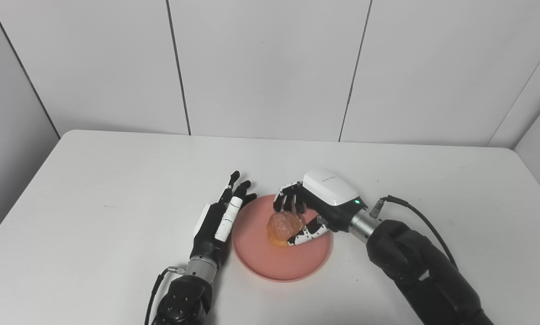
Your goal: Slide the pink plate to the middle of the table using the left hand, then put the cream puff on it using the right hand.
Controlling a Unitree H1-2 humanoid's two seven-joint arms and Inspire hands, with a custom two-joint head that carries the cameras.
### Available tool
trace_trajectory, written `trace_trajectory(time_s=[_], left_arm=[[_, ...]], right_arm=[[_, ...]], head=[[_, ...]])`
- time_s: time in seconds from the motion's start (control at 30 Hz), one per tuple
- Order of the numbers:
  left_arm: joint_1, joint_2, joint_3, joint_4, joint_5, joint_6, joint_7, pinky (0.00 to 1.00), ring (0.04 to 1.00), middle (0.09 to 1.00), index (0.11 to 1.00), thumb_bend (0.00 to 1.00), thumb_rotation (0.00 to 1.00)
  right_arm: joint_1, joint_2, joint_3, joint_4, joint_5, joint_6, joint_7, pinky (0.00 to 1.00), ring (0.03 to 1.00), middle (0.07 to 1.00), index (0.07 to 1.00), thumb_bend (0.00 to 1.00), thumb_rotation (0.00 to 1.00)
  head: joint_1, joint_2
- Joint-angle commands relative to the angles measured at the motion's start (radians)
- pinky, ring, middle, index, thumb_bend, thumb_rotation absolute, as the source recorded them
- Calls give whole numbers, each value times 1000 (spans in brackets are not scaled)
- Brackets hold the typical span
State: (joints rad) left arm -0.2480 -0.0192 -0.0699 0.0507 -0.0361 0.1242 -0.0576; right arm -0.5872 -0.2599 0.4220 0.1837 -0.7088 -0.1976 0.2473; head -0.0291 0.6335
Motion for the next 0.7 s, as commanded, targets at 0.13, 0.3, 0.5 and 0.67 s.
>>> trace_trajectory(time_s=[0.13,0.3,0.5,0.67], left_arm=[[-14,-2,-3,-29,5,-8,-4,849,849,926,977,821,901],[-13,0,-2,-32,-2,-2,-9,864,859,927,979,816,896],[-15,3,-2,-25,2,-9,-10,841,851,929,980,828,896],[-15,1,3,-28,-11,-6,-14,866,859,935,985,823,889]], right_arm=[[-20,-4,-16,-58,8,17,20,500,572,617,641,975,314],[-18,-9,-25,-67,13,16,32,591,660,689,682,1000,417],[-17,-18,-44,-96,24,16,54,601,685,714,699,1000,490],[-10,-36,-59,-135,36,15,70,601,690,727,711,1000,630]], head=[[-1,1],[-3,2],[-3,1],[-2,3]])
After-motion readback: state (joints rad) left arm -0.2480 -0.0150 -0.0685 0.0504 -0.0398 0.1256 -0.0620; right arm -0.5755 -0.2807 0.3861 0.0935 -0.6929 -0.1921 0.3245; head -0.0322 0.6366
